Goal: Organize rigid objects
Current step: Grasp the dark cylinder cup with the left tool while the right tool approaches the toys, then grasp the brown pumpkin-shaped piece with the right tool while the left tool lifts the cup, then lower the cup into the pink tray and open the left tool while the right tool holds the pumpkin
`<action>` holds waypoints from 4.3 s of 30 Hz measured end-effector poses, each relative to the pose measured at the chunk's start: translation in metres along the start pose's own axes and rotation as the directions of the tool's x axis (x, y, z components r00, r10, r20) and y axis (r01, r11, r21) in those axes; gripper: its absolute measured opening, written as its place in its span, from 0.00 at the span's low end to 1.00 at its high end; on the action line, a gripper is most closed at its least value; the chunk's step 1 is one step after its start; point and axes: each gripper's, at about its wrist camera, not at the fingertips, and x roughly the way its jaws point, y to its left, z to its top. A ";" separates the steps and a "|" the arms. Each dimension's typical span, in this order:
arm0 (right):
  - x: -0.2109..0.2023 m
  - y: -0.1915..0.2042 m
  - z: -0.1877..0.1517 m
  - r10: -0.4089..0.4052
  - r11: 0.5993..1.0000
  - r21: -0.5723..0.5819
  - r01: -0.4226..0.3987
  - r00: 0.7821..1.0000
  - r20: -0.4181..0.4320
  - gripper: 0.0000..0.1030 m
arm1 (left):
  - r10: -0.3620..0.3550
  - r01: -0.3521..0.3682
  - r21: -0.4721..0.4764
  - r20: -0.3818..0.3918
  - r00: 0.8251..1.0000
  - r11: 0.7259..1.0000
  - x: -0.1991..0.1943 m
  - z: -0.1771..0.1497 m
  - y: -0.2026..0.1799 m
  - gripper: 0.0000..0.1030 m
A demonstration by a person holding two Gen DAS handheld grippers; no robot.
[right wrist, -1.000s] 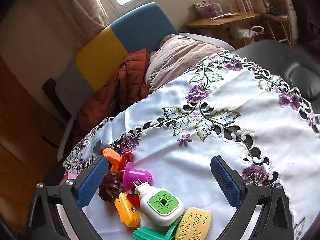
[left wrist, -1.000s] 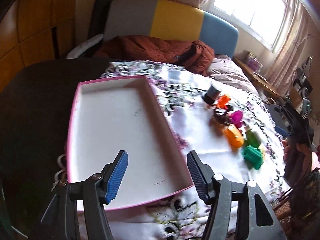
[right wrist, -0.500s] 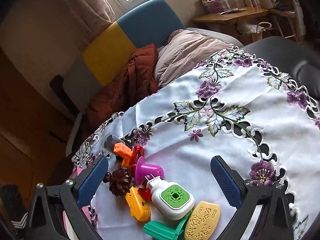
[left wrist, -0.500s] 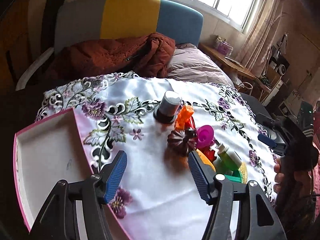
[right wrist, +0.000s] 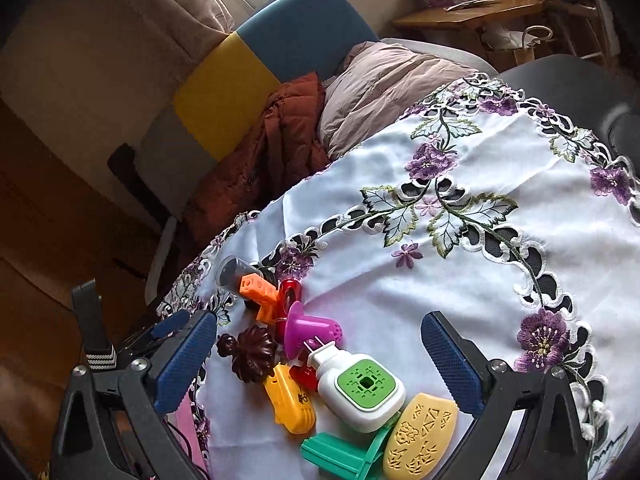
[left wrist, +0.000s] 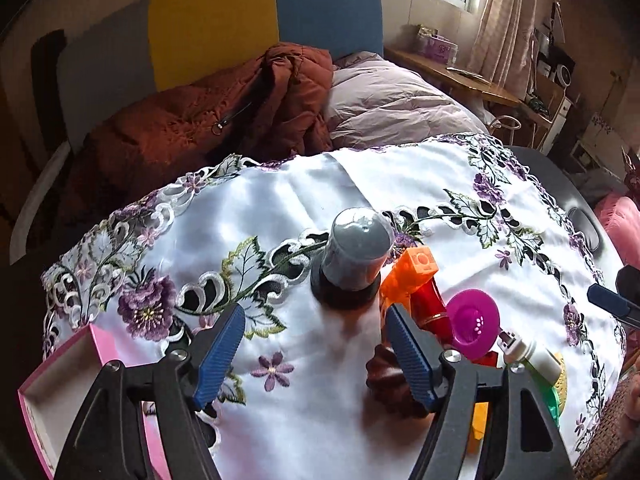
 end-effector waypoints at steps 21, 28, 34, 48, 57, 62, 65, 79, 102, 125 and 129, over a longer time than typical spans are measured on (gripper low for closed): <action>0.010 0.004 -0.003 -0.044 0.998 -0.052 0.042 0.998 -0.034 1.00 | -0.134 0.133 -0.147 -0.001 0.991 0.980 0.073 0.033 0.009 0.53; 0.005 0.005 -0.002 -0.053 0.997 -0.065 0.053 0.999 -0.011 1.00 | -0.132 0.138 -0.185 0.042 0.990 0.973 0.054 0.023 0.014 0.43; 0.006 0.004 -0.002 -0.068 0.996 -0.064 0.067 0.998 -0.014 1.00 | -0.086 0.099 -0.164 0.087 0.993 0.982 0.003 0.004 0.012 0.42; 0.019 0.034 -0.021 -0.070 0.969 -0.241 0.054 0.996 -0.060 0.59 | -0.033 0.075 -0.247 0.171 0.985 0.966 -0.124 -0.087 0.043 0.43; 0.057 0.103 -0.057 -0.029 0.901 -0.431 -0.044 0.987 -0.161 0.59 | 0.009 0.055 -0.359 0.175 0.985 0.932 -0.156 -0.144 0.077 0.42; 0.106 0.129 -0.067 -0.161 0.848 -0.527 0.057 0.975 -0.153 0.49 | 0.045 0.033 -0.400 0.183 0.982 0.916 -0.172 -0.166 0.096 0.43; 0.116 0.138 -0.067 -0.212 0.811 -0.574 0.115 0.972 -0.104 0.19 | 0.065 0.022 -0.437 0.182 0.981 0.899 -0.181 -0.181 0.110 0.43; 0.062 0.146 -0.119 -0.137 0.760 -0.649 -0.018 0.973 -0.187 0.19 | 0.137 -0.009 -0.568 0.183 0.974 0.823 -0.202 -0.234 0.164 0.43; 0.071 0.135 -0.125 -0.097 0.732 -0.680 -0.045 0.981 -0.170 0.19 | 0.201 -0.177 -0.513 -0.009 0.980 0.840 -0.092 -0.138 0.239 0.43; 0.072 0.136 -0.129 -0.126 0.709 -0.705 0.009 0.985 -0.114 0.19 | 0.387 -0.313 -0.540 0.027 0.922 0.781 -0.180 -0.198 0.175 0.69; 0.072 0.137 -0.131 -0.130 0.704 -0.710 0.017 0.986 -0.105 0.19 | 0.396 -0.326 -0.535 0.017 0.918 0.779 -0.187 -0.211 0.154 0.69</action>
